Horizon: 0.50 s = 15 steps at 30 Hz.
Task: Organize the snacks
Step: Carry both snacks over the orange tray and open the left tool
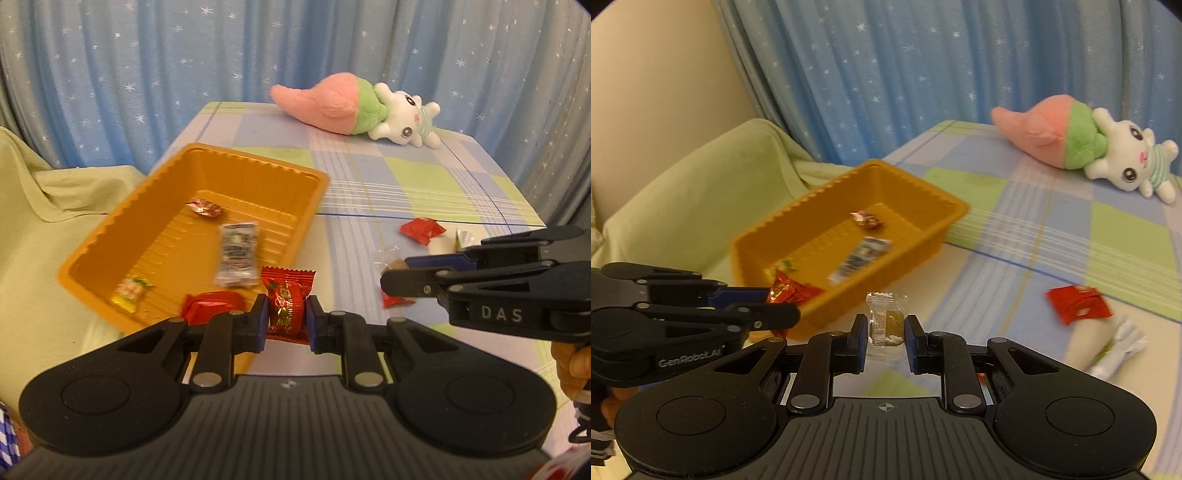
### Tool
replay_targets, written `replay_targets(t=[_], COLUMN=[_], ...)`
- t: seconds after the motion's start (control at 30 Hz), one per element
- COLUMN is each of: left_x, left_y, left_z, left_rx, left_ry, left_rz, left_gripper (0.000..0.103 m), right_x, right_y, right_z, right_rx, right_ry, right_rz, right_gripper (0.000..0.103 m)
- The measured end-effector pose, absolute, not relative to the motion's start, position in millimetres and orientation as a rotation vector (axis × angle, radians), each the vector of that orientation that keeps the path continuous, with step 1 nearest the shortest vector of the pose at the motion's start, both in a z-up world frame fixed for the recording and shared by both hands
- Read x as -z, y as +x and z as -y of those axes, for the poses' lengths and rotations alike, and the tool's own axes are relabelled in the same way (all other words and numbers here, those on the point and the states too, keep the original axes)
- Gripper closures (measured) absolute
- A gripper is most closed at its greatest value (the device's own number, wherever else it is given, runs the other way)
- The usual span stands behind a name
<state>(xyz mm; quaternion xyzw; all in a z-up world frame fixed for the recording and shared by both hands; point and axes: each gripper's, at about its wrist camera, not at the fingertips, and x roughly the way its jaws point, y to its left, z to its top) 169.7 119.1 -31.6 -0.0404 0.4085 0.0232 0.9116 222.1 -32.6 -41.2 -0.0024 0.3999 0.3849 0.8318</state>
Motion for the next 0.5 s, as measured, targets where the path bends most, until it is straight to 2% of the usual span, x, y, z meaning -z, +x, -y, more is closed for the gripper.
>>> replay_targets(t=[0.5], left_x=[23.3], left_y=[162.1], left_z=[-211.7], left_rx=[-0.082], left_ry=[-0.055], left_rz=[-0.832], left_gripper=[0.084], right_x=[34.1], right_y=[201.5], right_z=[-66.5], right_rx=[-0.861], right_ry=[0.044], right_rz=[-0.863], right_gripper=[0.081])
